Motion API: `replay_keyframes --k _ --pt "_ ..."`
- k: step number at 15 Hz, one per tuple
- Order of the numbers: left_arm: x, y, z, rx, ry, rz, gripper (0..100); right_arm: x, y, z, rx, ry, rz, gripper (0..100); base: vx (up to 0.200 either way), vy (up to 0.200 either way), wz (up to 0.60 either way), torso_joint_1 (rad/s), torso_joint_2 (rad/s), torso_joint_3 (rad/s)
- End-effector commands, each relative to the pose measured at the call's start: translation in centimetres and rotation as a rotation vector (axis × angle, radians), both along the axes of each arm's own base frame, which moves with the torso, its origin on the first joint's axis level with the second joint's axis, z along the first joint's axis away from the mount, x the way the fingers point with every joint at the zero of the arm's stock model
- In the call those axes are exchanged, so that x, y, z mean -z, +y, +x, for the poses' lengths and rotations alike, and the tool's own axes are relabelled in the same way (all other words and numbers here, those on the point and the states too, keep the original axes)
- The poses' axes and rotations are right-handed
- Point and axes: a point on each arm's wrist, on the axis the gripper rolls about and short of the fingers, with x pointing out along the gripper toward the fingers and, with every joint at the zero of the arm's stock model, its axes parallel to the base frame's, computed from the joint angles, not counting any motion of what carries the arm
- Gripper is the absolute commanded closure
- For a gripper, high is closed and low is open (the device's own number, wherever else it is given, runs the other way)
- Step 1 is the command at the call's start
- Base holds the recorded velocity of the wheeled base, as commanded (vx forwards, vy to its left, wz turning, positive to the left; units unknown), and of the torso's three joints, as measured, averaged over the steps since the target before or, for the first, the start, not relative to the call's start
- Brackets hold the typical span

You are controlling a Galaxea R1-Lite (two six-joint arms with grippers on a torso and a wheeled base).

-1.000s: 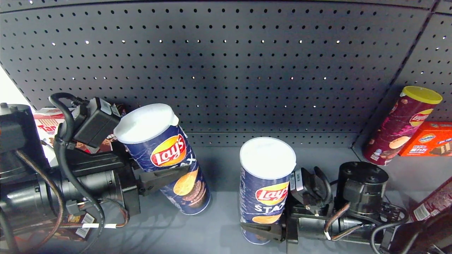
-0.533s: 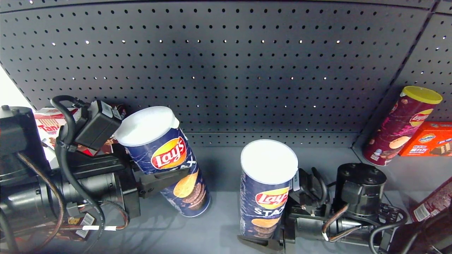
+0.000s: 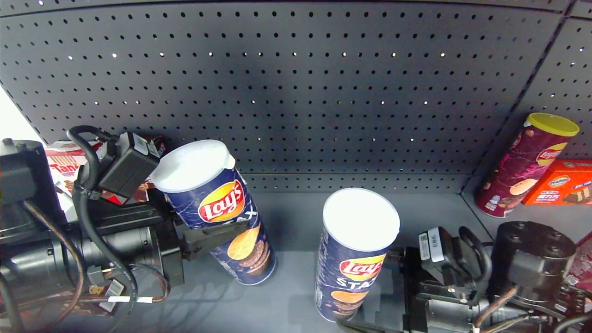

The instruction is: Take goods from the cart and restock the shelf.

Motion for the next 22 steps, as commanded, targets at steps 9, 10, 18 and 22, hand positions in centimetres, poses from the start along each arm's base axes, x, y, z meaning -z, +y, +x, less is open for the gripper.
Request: replay_keyframes --k 9,10,18,22 --pt "0.2 0.0 -0.1 0.003 0.008 0.003 100 -4.2 -4.6 -4.9 0.135 -0.154 0.13 0 0.0 0.0 0.0 0.0 0.0 0.0" --pt "0.2 0.0 -0.1 0.003 0.009 0.003 100 -4.4 -4.8 -5.0 0.146 -0.163 0.138 0 0.0 0.0 0.0 0.0 0.0 0.0" --pt "0.2 0.0 -0.1 0.002 0.008 0.003 100 -5.8 -8.7 -8.8 0.349 -0.216 0.188 0 0.0 0.0 0.0 0.0 0.0 0.0" --pt "0.2 0.0 -0.2 0.002 0.004 0.004 100 -3.5 -11.4 -11.5 0.515 -0.145 0.095 0 0.0 0.0 0.0 0.0 0.0 0.0"
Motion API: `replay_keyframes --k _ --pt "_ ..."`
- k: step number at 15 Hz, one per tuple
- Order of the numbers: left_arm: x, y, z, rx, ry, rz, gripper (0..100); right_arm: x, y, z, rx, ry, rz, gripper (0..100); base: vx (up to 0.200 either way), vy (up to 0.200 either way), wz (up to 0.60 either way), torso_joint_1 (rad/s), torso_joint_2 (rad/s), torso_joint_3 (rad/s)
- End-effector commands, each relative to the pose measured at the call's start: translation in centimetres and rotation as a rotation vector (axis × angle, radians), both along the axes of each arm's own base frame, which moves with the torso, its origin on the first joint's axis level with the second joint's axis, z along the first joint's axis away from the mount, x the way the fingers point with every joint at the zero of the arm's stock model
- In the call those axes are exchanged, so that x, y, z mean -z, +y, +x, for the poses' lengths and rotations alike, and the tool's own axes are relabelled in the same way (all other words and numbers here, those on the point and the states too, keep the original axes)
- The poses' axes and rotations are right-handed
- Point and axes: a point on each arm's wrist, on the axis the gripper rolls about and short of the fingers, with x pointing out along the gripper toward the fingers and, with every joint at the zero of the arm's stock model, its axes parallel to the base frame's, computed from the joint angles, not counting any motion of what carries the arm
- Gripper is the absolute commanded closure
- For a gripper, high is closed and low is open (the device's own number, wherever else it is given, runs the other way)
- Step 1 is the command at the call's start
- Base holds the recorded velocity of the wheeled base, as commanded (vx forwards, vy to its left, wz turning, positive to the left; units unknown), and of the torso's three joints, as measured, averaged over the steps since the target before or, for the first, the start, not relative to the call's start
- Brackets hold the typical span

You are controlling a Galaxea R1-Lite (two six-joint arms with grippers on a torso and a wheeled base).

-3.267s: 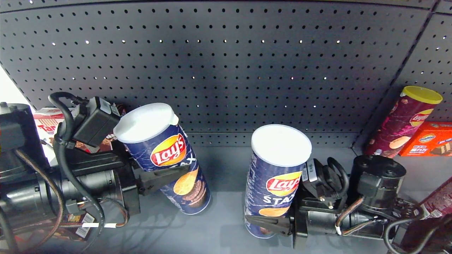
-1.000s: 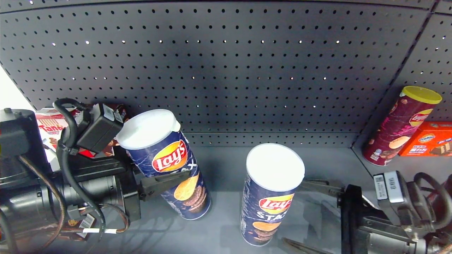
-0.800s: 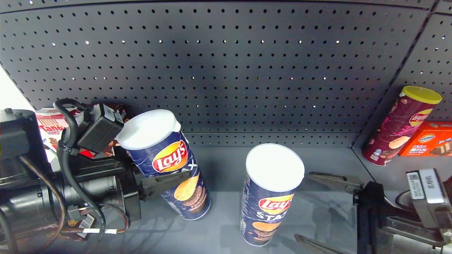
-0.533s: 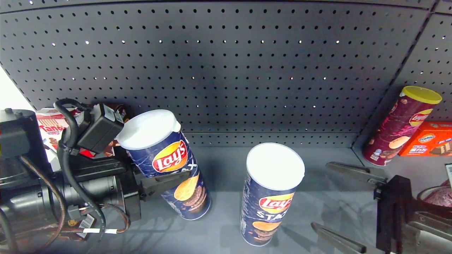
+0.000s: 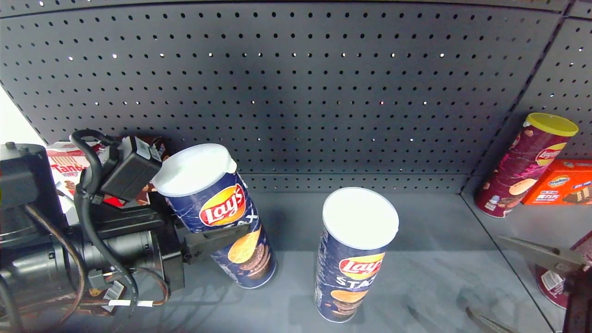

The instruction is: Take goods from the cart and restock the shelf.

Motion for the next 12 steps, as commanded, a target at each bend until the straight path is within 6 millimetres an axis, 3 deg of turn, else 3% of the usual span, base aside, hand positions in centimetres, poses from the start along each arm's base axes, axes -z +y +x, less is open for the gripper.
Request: replay_keyframes --k 1,6,9,12 --pt "0.0 0.0 0.0 0.0 -0.002 -0.001 100 0.9 -2.4 -2.6 0.072 0.0 -0.001 0 0.0 0.0 0.0 0.0 0.0 0.0" --pt "0.0 -0.2 -0.4 0.001 -0.009 0.005 100 2.1 -4.5 -5.4 0.021 -0.008 0.004 0 0.0 0.0 0.0 0.0 0.0 0.0" --pt "0.2 -0.1 -1.0 0.006 -0.009 0.007 100 5.3 -6.0 -7.1 0.013 0.002 0.006 0 0.0 0.0 0.0 0.0 0.0 0.0" --pt "0.1 0.2 -1.6 0.008 -0.014 0.0 100 7.3 -7.3 -8.5 0.025 0.032 0.004 0 0.0 0.0 0.0 0.0 0.0 0.0"
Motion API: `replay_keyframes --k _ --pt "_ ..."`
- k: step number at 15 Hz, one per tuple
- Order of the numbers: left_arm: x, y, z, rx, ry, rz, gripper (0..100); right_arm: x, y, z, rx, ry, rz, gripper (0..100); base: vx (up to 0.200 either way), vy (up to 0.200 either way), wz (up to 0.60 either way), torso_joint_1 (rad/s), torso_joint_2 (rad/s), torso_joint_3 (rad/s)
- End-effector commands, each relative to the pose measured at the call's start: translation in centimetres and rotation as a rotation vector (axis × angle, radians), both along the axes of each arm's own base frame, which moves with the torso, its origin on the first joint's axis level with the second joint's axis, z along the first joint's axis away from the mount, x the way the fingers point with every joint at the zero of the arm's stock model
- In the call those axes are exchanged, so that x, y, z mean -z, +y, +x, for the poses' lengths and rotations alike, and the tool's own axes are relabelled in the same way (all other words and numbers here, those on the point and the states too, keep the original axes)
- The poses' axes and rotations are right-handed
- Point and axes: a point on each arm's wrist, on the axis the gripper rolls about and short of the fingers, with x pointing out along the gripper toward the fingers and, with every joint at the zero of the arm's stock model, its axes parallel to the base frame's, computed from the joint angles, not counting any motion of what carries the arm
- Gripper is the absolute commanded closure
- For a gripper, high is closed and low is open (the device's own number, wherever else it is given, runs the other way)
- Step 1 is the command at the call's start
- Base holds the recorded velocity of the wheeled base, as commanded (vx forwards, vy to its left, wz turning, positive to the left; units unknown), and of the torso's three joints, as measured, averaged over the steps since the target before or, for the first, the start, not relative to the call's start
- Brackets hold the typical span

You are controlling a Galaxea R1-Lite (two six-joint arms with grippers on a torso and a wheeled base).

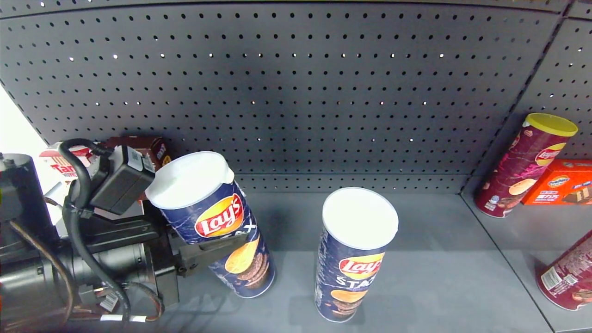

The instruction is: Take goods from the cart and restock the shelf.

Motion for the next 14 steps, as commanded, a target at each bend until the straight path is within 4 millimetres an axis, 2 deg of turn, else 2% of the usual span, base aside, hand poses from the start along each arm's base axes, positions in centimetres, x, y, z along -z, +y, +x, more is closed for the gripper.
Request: replay_keyframes --k 1,2,3,8,10,14 --pt "-0.2 0.2 -0.3 0.002 -0.009 -0.005 100 1.9 -1.5 -1.6 0.014 -0.028 0.053 0 0.0 0.0 0.0 0.0 0.0 0.0" --pt "-0.2 0.1 -0.3 0.003 -0.009 -0.007 100 2.8 -2.2 -2.5 0.017 -0.027 0.069 0 0.0 0.0 0.0 0.0 0.0 0.0" --pt "-0.2 0.2 -0.4 0.003 -0.011 -0.007 100 2.7 -2.4 -2.8 0.026 -0.014 0.09 0 0.0 0.0 0.0 0.0 0.0 0.0" --pt "0.0 0.1 -0.7 0.012 -0.005 -0.004 100 2.7 -2.1 -3.0 0.129 0.019 0.132 0 0.0 0.0 0.0 0.0 0.0 0.0" --pt "0.2 0.1 -0.8 0.015 0.0 -0.002 100 2.6 -2.1 -3.0 0.099 -0.059 0.044 0 0.0 0.0 0.0 0.0 0.0 0.0" --pt "0.0 0.1 -0.8 0.03 -0.006 -0.008 100 2.7 -1.9 -3.2 0.216 0.02 0.14 0 0.0 0.0 0.0 0.0 0.0 0.0"
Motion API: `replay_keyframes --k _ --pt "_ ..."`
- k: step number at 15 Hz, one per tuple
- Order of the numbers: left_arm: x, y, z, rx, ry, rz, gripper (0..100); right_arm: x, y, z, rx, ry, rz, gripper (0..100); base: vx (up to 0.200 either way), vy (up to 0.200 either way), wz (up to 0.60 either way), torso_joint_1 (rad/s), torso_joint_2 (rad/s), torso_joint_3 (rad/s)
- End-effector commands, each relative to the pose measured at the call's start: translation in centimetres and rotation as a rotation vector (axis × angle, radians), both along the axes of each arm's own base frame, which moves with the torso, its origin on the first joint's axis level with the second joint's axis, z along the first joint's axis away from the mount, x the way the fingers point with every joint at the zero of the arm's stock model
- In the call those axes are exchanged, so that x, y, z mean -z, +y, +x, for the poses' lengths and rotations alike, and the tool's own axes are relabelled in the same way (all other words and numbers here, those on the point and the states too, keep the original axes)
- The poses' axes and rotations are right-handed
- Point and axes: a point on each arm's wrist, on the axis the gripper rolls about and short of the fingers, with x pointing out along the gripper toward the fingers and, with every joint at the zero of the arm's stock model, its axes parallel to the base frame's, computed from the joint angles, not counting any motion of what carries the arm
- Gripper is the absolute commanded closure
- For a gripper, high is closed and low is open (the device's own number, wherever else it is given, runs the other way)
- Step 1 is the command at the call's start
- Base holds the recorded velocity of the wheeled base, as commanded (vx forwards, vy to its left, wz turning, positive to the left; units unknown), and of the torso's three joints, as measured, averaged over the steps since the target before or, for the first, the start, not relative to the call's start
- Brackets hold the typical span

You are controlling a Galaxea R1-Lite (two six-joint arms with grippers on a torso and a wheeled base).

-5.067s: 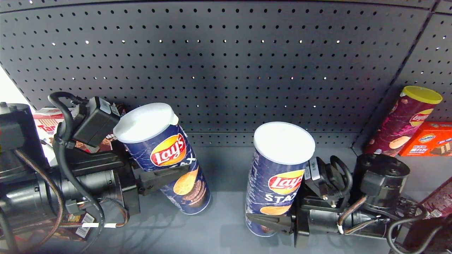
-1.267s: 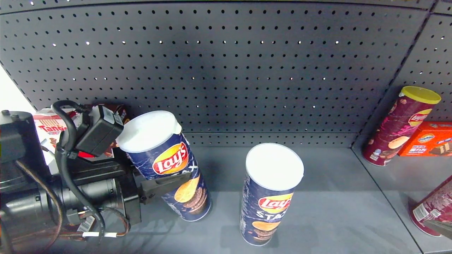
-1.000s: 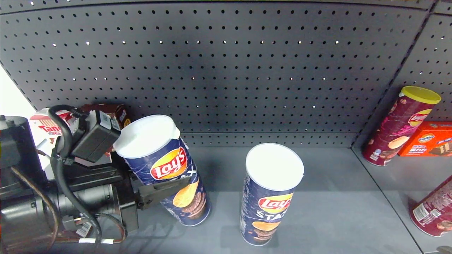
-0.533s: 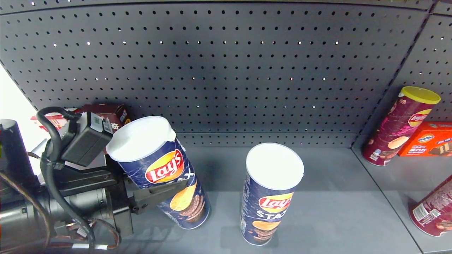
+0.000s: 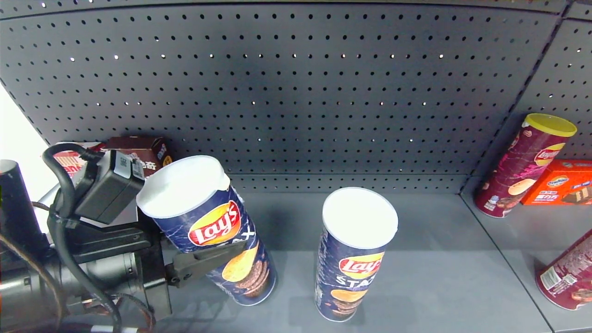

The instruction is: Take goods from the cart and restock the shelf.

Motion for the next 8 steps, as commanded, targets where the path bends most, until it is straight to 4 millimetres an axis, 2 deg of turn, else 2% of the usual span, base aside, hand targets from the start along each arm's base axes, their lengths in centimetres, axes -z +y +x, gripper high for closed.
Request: replay_keyframes --k 1,3,6,8 --pt "0.0 0.0 0.1 0.002 -0.001 -0.001 100 0.0 0.2 -0.1 0.084 0.016 0.024 0 0.0 0.0 0.0 0.0 0.0 0.0" --pt "0.2 0.0 0.0 0.008 0.008 0.002 100 -0.1 0.7 0.1 0.267 0.067 0.031 0 0.0 0.0 0.0 0.0 0.0 0.0" --pt "0.1 -0.1 -0.1 0.016 0.004 0.001 100 -0.2 0.5 0.4 0.383 0.083 0.027 0 0.0 0.0 0.0 0.0 0.0 0.0" --pt "0.1 -0.2 0.0 0.032 0.007 -0.003 100 -0.3 0.8 1.0 0.456 0.162 0.013 0 0.0 0.0 0.0 0.0 0.0 0.0"
